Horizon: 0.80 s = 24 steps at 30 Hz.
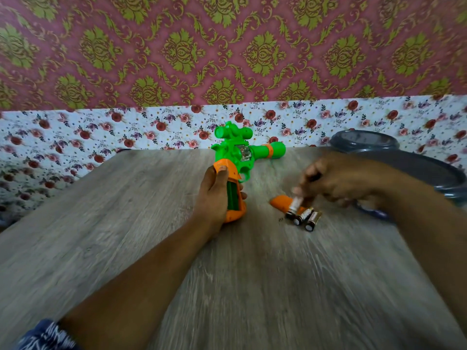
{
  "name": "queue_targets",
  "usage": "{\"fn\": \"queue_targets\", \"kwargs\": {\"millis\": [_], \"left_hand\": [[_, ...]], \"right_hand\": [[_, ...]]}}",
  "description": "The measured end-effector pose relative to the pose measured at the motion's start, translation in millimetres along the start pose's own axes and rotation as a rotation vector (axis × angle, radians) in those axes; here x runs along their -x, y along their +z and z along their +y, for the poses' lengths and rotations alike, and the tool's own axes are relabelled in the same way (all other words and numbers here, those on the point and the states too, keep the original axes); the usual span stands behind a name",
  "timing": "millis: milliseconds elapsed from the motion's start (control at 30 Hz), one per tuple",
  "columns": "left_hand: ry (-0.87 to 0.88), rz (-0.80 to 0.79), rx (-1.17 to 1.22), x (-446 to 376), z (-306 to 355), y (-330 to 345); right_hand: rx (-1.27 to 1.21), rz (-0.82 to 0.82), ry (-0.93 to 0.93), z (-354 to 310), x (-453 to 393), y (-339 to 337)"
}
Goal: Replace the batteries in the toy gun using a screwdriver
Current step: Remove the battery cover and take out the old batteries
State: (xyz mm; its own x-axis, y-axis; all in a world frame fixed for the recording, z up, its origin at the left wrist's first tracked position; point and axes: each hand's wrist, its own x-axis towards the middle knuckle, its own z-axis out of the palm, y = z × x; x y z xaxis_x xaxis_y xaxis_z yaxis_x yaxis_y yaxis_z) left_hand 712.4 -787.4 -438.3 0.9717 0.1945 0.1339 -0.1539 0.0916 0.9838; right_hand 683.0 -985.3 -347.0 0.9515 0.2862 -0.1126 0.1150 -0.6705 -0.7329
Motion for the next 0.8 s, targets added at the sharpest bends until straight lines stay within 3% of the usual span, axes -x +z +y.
{"fn": "queue_targets", "kwargs": {"millis": [167,433,633,800], "left_hand": [[-0.01,0.036,0.043,0.4,2.2,1.0],[-0.026,0.048,0.056,-0.1,1.2,1.1],[-0.044,0.073,0.024,-4.2,-3.3,-1.9],[-0.05,0.123,-0.072,-6.2,-2.7,-4.1]], "right_hand": [[0.117,-0.086,0.25,25.9,6.1,-24.0],[0.069,-0.098,0.369,46.3,-11.4,-11.7],[0.115,-0.034,0.365,45.0,-13.1,-3.2],[0.219,0.261,0.133,34.5,-15.7,-8.4]]}}
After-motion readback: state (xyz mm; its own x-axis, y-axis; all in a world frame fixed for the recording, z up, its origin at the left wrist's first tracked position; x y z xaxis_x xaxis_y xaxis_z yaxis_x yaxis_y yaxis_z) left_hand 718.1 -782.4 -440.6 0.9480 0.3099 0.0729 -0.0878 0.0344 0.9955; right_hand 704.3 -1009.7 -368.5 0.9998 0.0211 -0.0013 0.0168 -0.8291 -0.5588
